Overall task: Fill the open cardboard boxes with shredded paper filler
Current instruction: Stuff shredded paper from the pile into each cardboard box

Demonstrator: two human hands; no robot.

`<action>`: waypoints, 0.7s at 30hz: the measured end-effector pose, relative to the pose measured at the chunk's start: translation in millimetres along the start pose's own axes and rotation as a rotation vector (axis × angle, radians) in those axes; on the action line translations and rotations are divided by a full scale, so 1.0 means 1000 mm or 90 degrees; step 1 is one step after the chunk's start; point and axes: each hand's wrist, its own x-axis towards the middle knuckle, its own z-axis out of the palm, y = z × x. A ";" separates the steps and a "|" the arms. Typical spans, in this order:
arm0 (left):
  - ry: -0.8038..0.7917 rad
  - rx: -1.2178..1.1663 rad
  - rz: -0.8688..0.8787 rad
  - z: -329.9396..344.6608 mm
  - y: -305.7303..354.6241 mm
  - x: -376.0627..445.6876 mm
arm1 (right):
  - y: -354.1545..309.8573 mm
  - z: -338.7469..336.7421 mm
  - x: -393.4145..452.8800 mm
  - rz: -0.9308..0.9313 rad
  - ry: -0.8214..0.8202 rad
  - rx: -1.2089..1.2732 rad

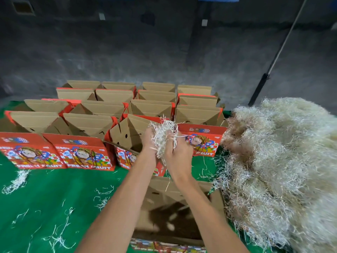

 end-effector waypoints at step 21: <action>-0.082 0.157 -0.002 -0.017 -0.055 0.001 | -0.016 -0.015 0.005 -0.023 0.031 -0.043</action>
